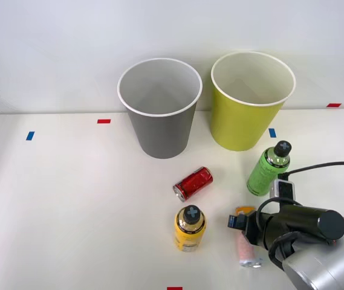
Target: Put cans in the gray bin, plastic bottles in the light green bin
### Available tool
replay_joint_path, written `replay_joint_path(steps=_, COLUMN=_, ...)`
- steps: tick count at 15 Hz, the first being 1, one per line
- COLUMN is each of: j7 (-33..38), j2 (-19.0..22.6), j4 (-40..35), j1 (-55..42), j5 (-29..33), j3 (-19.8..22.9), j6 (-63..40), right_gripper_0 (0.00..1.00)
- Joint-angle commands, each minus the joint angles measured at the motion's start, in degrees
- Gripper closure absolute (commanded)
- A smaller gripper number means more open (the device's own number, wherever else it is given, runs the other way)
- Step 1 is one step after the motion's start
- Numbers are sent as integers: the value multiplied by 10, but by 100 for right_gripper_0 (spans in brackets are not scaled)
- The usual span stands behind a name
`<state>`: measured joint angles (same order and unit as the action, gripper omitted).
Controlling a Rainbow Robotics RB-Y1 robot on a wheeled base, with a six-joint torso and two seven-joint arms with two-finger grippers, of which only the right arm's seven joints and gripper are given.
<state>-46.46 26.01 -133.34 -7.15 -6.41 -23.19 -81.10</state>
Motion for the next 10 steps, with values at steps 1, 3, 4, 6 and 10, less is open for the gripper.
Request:
replay_joint_path(steps=1, j7=-9, j2=-10, j4=0, j1=-5, j5=3, j3=0, j6=1, right_gripper_0=0)
replay_joint_path(steps=3, j7=-16, j2=-16, j4=0, j1=-4, j5=8, j3=0, j6=1, right_gripper_0=0)
replay_joint_path(steps=4, j7=-20, j2=-18, j4=0, j1=-4, j5=11, j3=0, j6=2, right_gripper_0=0)
replay_joint_path(steps=6, j7=-29, j2=-19, j4=19, j1=-4, j5=12, j3=0, j6=22, right_gripper_0=0)
replay_joint_path(steps=10, j7=-36, j2=-25, j4=45, j1=-3, j5=17, j3=0, j6=59, right_gripper_0=0)
